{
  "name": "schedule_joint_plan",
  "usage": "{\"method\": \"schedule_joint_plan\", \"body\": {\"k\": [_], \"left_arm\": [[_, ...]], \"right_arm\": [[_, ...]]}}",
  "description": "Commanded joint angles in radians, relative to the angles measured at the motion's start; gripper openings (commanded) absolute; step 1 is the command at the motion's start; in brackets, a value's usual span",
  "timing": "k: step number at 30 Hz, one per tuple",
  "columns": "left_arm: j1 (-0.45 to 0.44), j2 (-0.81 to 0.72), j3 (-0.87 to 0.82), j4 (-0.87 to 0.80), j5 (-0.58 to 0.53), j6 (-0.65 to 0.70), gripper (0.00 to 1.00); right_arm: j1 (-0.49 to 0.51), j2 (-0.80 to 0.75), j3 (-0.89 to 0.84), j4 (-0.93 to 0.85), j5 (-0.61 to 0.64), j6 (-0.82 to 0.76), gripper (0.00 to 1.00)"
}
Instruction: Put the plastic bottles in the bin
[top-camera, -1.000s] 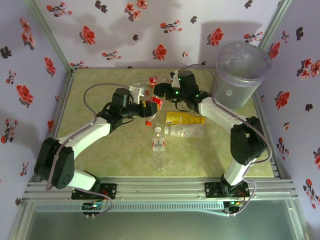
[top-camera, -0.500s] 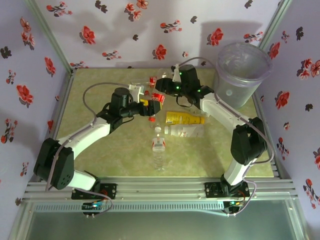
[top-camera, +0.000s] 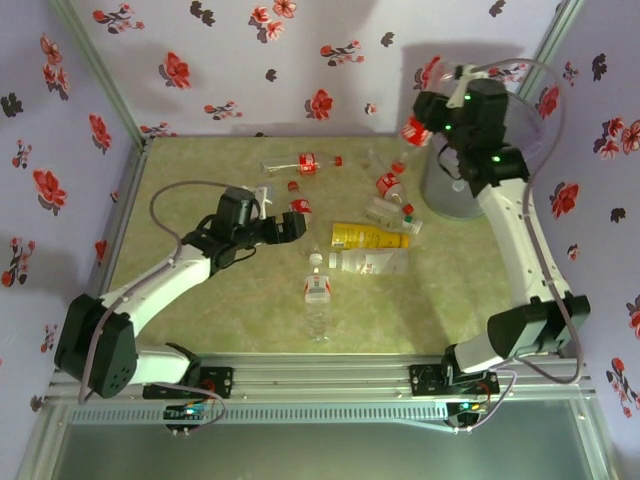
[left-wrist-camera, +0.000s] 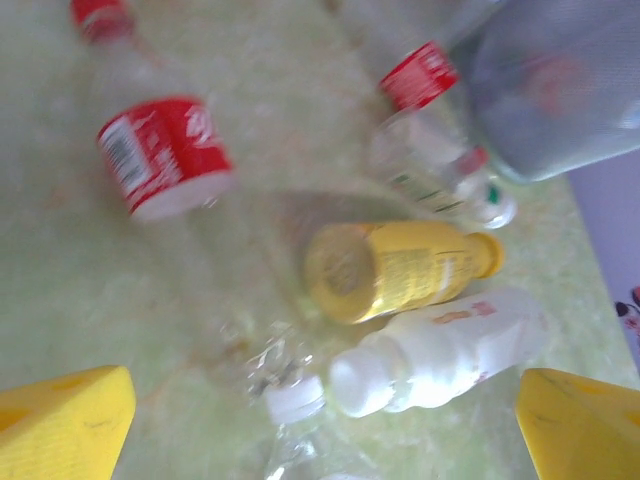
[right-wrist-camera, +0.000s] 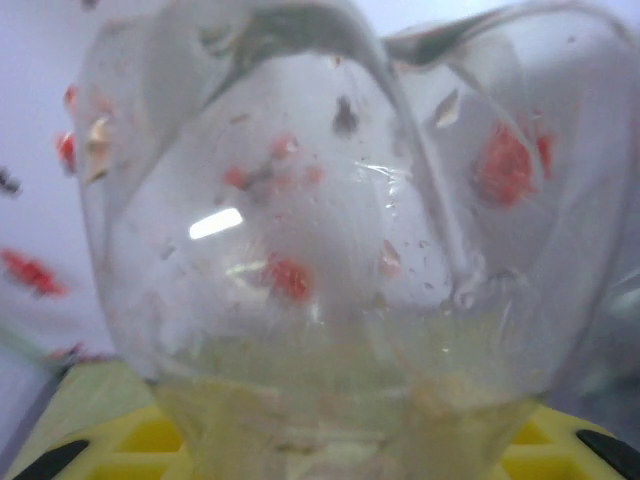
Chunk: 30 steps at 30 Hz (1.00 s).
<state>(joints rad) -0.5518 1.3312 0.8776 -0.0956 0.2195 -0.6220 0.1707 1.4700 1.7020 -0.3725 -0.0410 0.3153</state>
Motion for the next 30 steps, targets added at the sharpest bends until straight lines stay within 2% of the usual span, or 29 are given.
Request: {"method": "schedule_joint_plan", "body": {"k": [1, 7, 16, 23, 30], "left_arm": [[-0.015, 0.037, -0.008, -0.065, -0.05, -0.094, 0.96], [-0.068, 0.102, 0.023, -0.097, -0.065, -0.125, 0.93], [-0.136, 0.204, 0.067, -0.117, -0.087, -0.135, 0.92], [-0.14, 0.238, 0.094, -0.129, -0.088, -0.127, 0.92], [-0.142, 0.257, 0.116, -0.136, -0.086, -0.118, 0.92]], "right_arm": [[-0.062, -0.016, 0.03, 0.009, 0.161, -0.082, 0.43], [-0.17, 0.026, 0.061, 0.081, 0.261, -0.091, 0.43], [-0.215, 0.116, 0.032, 0.222, 0.359, -0.147, 0.43], [-0.232, 0.081, 0.129, 0.228, 0.237, -0.085, 0.43], [-0.245, 0.08, 0.127, 0.28, 0.308, -0.095, 0.45]]}}
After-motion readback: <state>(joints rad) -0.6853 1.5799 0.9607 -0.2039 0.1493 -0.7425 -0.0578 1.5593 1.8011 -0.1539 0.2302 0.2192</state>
